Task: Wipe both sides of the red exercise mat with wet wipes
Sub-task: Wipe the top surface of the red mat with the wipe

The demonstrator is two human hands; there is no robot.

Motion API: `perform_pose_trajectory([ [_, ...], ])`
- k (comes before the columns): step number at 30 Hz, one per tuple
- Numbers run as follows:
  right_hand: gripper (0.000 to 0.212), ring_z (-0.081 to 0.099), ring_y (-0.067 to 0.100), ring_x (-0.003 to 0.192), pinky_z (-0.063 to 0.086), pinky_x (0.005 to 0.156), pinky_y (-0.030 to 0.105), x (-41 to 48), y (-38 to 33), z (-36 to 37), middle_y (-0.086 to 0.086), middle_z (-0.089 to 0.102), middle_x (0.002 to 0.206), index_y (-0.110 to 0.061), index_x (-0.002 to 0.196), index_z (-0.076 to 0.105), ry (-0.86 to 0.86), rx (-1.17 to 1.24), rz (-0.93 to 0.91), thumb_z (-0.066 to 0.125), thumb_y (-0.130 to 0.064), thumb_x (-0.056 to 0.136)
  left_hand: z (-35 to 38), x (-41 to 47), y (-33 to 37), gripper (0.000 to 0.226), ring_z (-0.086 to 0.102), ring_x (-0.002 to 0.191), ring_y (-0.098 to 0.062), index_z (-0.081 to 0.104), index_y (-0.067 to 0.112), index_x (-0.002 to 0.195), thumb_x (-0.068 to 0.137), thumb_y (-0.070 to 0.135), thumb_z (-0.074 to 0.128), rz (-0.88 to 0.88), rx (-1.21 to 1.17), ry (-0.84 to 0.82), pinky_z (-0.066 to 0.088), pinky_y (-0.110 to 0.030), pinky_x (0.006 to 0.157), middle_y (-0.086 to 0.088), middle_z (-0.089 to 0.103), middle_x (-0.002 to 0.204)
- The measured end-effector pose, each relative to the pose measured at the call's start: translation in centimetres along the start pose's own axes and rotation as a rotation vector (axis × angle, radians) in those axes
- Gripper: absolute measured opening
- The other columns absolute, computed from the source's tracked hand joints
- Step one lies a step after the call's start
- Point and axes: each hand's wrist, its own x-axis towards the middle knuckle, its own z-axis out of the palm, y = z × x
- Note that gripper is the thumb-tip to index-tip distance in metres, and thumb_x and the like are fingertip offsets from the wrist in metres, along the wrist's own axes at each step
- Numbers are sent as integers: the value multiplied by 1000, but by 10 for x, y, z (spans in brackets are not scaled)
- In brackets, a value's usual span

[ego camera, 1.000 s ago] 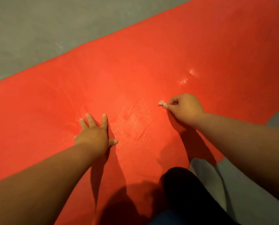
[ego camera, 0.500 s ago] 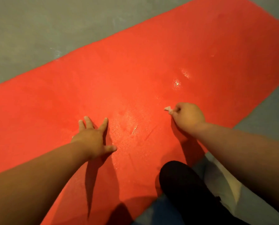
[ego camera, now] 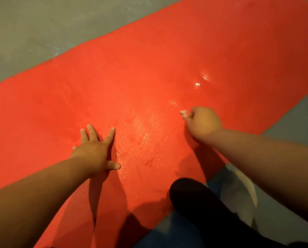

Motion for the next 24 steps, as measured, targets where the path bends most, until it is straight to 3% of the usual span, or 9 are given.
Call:
perform_pose_trajectory([
  [4,14,62,25,92,43,73,27,-82,-59,47,2,67,98,-26,86,58,-352,65,-452,46,-27,93,0,-1,1,125,-22,140,-47,-25,41,144,67,71,68,-16,-20,15,24,-63,110,-27,-31,149],
  [5,14,61,25,93,44,75,29,-91,-60,52,2,65,100,-25,89,58,-369,59,-522,45,-27,93,-1,-1,2,125,-21,140,-47,-24,41,145,67,70,69,-20,-20,10,24,-63,110,-27,-31,149],
  [8,14,59,25,94,41,71,29,-70,-34,44,1,62,100,-23,89,59,-220,59,-434,48,-31,92,-5,-3,5,126,-19,140,-46,-24,41,145,67,67,71,-43,-20,-26,22,-61,111,-26,-32,149],
  [12,15,59,32,97,34,66,29,-28,15,15,11,65,103,-18,95,60,-10,11,-43,49,-29,93,-11,-4,8,130,-9,141,-50,-21,37,148,65,64,75,-50,-8,-51,20,-55,114,-29,-26,151],
  [14,18,60,33,96,34,66,29,-28,20,8,14,65,103,-17,93,59,31,27,52,47,-31,95,-12,-8,17,130,-7,144,-44,-17,37,149,62,65,76,10,9,-15,23,-59,112,-24,-21,154],
  [17,17,61,29,97,32,66,26,-65,-8,26,8,66,102,-23,91,56,-70,37,-120,44,-33,97,-3,-16,45,130,-17,145,-34,-15,37,149,61,64,76,144,18,-10,19,-64,109,-13,-26,156],
  [21,22,60,27,97,41,71,30,-118,-38,41,3,65,103,-22,98,58,-311,-46,-460,42,-37,95,11,-16,66,131,-25,142,-38,-17,37,148,61,65,77,106,37,0,19,-70,106,-14,-35,151],
  [24,20,59,28,97,36,66,29,-71,1,23,5,66,101,-21,95,63,-184,-6,-227,54,-38,92,12,-15,64,131,-25,141,-38,-17,38,148,61,65,77,113,28,-2,20,-70,106,-13,-35,151],
])
